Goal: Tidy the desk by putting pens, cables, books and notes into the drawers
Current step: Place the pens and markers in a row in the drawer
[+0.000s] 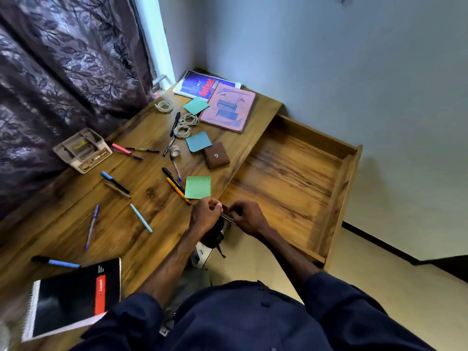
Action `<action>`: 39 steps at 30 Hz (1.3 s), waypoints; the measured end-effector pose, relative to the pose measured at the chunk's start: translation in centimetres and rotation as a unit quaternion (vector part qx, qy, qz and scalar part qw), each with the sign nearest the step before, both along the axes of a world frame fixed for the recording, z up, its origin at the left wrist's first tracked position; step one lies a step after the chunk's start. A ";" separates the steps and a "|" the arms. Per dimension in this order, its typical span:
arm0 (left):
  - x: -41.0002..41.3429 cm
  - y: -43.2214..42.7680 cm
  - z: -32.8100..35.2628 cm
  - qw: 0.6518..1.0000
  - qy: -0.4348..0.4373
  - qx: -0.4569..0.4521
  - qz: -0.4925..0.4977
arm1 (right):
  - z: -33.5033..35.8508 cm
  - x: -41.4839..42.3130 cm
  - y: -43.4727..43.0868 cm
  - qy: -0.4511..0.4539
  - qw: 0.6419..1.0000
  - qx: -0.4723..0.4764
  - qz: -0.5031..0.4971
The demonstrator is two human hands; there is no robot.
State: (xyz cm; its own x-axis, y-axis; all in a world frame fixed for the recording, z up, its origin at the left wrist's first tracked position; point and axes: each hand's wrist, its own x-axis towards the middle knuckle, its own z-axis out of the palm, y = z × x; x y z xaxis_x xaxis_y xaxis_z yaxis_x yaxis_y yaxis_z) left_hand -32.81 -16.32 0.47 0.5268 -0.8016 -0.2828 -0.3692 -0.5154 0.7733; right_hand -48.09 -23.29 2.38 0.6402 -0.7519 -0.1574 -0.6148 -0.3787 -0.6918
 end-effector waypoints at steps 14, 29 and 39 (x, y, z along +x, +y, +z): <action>-11.2 -1.1 -0.4 0.992 0.028 -0.001 0.125 | -1.1 -8.3 -5.9 -0.012 0.996 0.022 0.081; -14.9 -0.2 0.1 0.985 0.017 0.026 0.170 | -1.2 -10.9 -4.6 -0.029 0.990 0.034 0.134; -11.7 1.9 1.3 0.963 -0.002 0.004 0.269 | -1.7 -6.0 -3.4 -0.069 0.985 0.069 0.141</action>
State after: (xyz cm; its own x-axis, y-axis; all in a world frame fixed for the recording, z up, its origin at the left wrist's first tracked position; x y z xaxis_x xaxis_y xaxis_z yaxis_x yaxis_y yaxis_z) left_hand -44.49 -14.39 1.77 0.8669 -0.4091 -0.2849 -0.0498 -0.6397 0.7670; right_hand -54.06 -26.73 0.66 0.8429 -0.5188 -0.1427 -0.3956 -0.4178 -0.8179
